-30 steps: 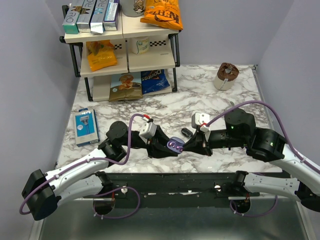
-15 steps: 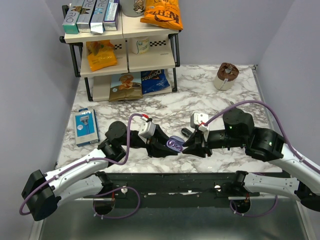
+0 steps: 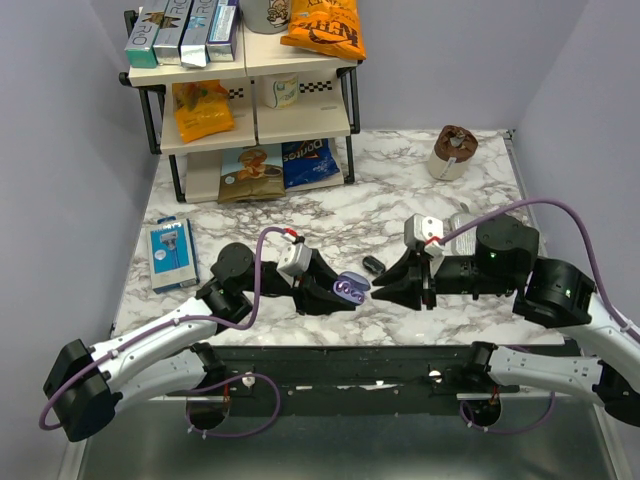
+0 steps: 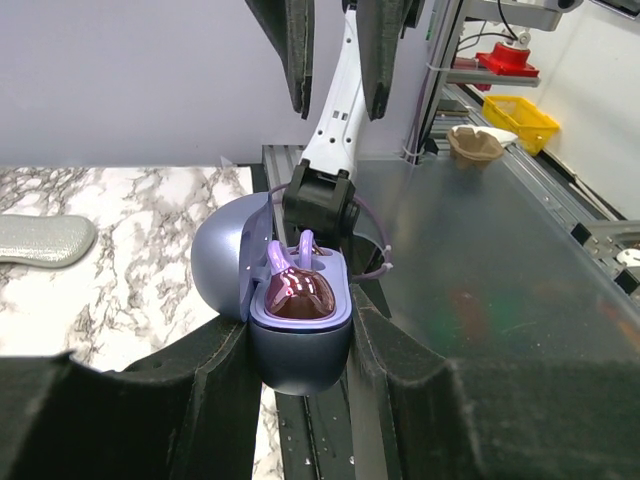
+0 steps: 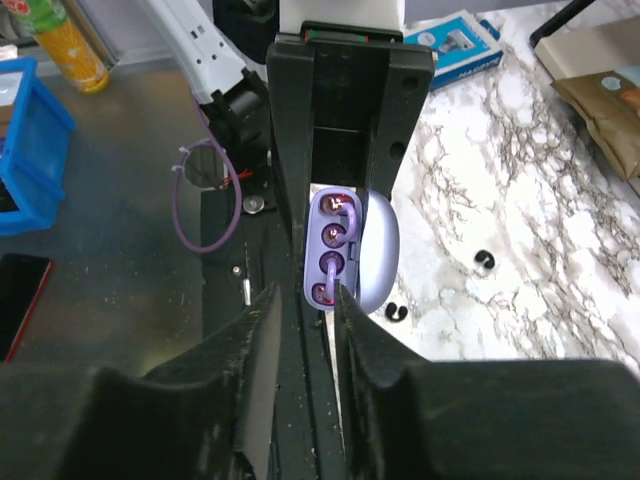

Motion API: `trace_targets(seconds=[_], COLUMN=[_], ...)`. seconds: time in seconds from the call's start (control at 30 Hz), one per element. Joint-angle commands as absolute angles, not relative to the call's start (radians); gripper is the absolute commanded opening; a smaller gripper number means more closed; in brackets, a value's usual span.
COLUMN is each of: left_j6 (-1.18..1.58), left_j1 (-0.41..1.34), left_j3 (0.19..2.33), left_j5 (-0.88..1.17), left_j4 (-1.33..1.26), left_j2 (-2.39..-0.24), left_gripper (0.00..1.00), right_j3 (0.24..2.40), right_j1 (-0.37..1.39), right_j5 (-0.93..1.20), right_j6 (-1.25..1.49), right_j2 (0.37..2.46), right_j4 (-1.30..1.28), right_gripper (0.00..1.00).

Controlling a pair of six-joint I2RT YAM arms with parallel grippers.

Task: Insert the wireless bluetooth earbuds into the charging case
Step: Adjust the earbud with the charging case.

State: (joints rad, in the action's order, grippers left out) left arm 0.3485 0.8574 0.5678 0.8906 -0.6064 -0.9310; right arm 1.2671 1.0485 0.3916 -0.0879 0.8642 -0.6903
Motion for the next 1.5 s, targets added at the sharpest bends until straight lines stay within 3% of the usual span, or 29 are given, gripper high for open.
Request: trace_targets(seconds=[0.0, 0.17, 0.47, 1.47], left_j6=[0.36, 0.354, 0.333, 0.311], left_j1=[0.856, 0.856, 0.857, 0.859], left_j3=[0.564, 0.558, 0.549, 0.534], left_j5=[0.905, 0.9, 0.873, 0.802], left_j4=[-0.664, -0.66, -0.647, -0.641], left_j2=[-0.939, -0.933, -0.916, -0.876], left_gripper=[0.0, 0.0, 0.0, 0.0], right_j3=[1.286, 1.276, 1.295, 1.287], right_j1=[1.055, 1.057, 1.055, 1.055], right_j5=[0.373, 0.437, 0.442, 0.282], right_j6=[-0.052, -0.014, 0.044, 0.138], right_j2=[0.905, 0.923, 0.968, 1.02], right_j4=[-0.644, -0.603, -0.617, -0.606], right_gripper=[0.32, 0.25, 0.31, 0.3])
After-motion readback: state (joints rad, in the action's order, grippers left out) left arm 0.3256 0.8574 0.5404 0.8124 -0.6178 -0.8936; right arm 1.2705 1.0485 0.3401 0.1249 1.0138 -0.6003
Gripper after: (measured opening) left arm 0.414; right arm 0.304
